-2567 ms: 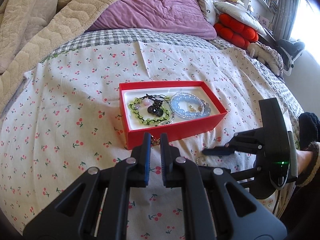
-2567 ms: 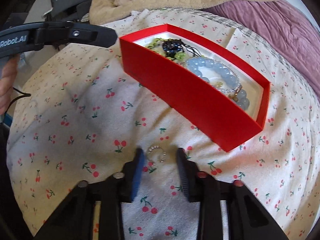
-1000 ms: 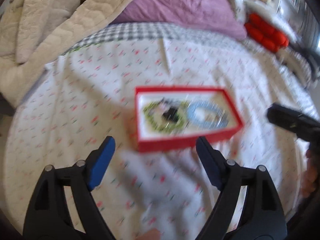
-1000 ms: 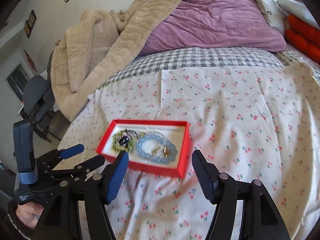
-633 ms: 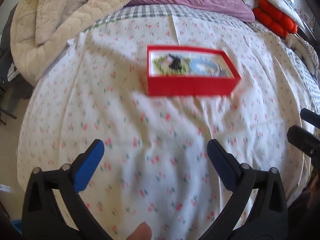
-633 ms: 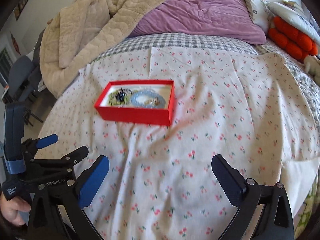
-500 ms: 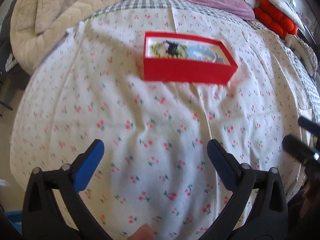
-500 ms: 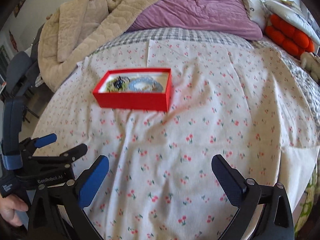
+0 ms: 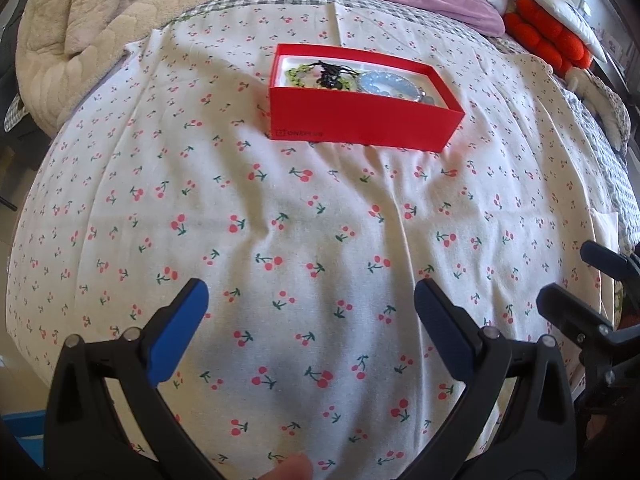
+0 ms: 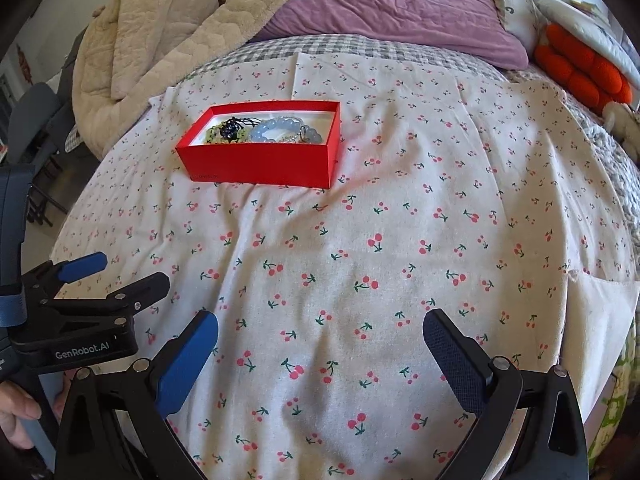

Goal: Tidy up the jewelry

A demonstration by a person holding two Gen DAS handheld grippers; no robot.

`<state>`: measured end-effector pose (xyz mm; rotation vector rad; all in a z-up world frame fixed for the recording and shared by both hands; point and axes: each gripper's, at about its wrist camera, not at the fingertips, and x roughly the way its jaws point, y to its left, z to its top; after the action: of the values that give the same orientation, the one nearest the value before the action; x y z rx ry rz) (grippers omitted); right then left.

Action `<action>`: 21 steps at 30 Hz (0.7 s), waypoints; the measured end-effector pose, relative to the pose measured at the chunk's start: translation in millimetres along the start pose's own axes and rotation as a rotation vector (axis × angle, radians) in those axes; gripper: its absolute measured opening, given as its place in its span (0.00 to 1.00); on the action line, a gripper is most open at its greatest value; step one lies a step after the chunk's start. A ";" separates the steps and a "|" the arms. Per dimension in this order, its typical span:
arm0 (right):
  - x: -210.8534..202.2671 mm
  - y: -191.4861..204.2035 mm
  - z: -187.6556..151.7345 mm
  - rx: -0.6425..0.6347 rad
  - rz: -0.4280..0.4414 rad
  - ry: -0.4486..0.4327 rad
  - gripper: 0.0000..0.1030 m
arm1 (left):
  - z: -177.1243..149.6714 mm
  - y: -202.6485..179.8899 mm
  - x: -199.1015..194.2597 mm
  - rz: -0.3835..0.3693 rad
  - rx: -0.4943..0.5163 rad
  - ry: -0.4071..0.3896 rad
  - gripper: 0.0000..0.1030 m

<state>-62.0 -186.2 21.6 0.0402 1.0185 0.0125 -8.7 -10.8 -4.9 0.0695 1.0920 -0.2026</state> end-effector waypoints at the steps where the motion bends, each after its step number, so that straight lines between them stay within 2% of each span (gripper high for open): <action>1: -0.5 0.6 -0.2 -0.003 -0.003 -0.003 1.00 | -0.1 1.1 -0.3 0.000 -0.004 -0.002 0.99; 10: 1.3 -4.6 2.9 0.041 -0.008 -0.007 1.00 | -0.8 5.1 -1.9 -0.011 -0.009 -0.004 0.99; 21: 7.4 2.9 0.7 0.012 -0.021 0.005 1.00 | -1.0 6.6 -2.0 -0.008 -0.015 -0.005 0.99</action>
<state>-57.5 -183.0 15.8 0.0404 1.0243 -0.0126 -9.1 -3.9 -3.9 0.0514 1.0893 -0.2016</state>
